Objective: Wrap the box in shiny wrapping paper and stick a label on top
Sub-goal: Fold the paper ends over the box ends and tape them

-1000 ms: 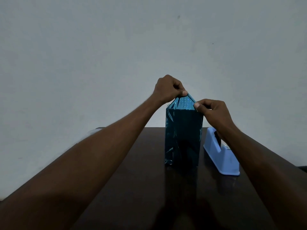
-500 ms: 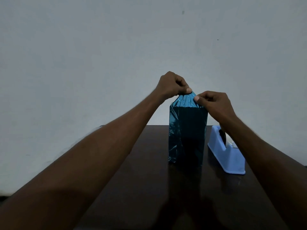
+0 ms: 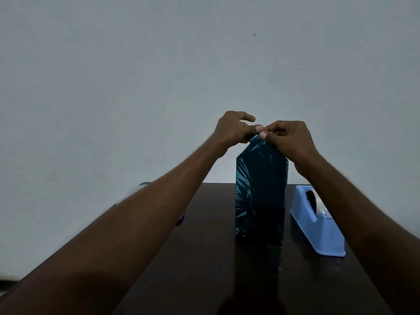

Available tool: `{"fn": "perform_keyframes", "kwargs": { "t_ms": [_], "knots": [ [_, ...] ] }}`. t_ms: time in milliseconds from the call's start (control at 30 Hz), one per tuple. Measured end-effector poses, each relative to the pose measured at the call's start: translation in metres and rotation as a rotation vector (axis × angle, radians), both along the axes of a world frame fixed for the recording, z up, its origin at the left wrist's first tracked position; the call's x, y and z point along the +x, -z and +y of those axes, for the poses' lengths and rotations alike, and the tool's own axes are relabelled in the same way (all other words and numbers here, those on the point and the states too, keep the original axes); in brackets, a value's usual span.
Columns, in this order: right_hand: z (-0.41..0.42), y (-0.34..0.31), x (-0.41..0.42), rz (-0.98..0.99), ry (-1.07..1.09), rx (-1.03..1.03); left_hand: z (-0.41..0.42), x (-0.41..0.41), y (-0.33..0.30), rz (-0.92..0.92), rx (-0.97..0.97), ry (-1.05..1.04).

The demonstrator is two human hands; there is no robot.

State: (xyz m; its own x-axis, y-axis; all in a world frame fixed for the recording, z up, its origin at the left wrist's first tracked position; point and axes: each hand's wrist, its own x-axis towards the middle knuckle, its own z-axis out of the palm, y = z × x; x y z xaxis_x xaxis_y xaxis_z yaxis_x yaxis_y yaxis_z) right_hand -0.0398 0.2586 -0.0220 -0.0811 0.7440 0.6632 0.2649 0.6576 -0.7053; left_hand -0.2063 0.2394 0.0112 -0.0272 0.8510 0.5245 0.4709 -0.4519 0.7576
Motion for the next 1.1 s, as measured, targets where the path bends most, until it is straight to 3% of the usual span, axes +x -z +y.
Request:
{"fn": "perform_keyframes", "kwargs": {
  "t_ms": [233,400,533,733,1100],
  "knots": [
    [0.0,0.0,0.0,0.036,0.005,0.004,-0.021,-0.011,0.015,0.109,0.342,-0.283],
    [0.0,0.0,-0.001,0.043,-0.008,0.006,-0.031,-0.007,0.04,0.199,0.484,-0.267],
    [-0.001,0.0,-0.001,0.029,0.004,0.017,-0.026,-0.001,0.043,0.249,0.451,-0.249],
    [-0.004,-0.001,-0.001,0.02,-0.015,0.02,-0.023,0.003,0.037,0.197,0.37,-0.252],
    [-0.003,-0.003,0.003,-0.018,-0.021,0.061,-0.019,-0.005,0.027,0.075,0.15,-0.068]
  ]
}}
